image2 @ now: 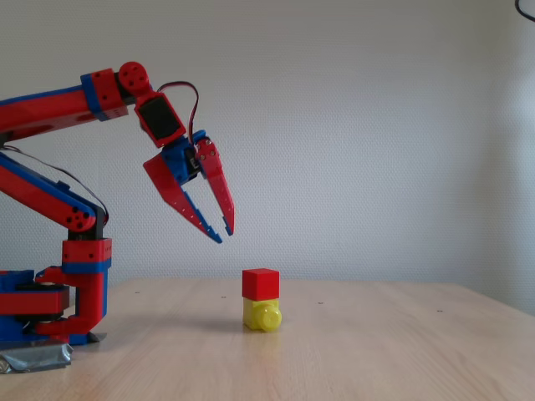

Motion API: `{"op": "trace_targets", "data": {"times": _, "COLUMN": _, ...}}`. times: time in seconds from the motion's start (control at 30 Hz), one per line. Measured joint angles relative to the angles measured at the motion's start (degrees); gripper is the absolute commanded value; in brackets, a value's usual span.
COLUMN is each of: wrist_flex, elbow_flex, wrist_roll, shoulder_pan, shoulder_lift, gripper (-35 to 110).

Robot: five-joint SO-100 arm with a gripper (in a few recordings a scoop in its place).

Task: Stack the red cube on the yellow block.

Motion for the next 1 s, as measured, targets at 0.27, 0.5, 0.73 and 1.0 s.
{"op": "trace_targets", "data": {"times": 0.27, "wrist_flex": -2.72, "elbow_flex": 10.9, "wrist_roll": -5.19, "shoulder_pan": 1.41, "shoulder_lift": 9.76, "gripper": 0}}
{"op": "trace_targets", "data": {"times": 0.5, "wrist_flex": -5.89, "elbow_flex": 17.31, "wrist_roll": -3.96, "shoulder_pan": 2.55, "shoulder_lift": 15.73, "gripper": 0}}
{"op": "trace_targets", "data": {"times": 0.73, "wrist_flex": -7.21, "elbow_flex": 27.33, "wrist_roll": -3.52, "shoulder_pan": 3.52, "shoulder_lift": 25.49, "gripper": 0}}
{"op": "trace_targets", "data": {"times": 1.0, "wrist_flex": -5.62, "elbow_flex": 34.37, "wrist_roll": -3.69, "shoulder_pan": 4.92, "shoulder_lift": 30.85, "gripper": 0}}
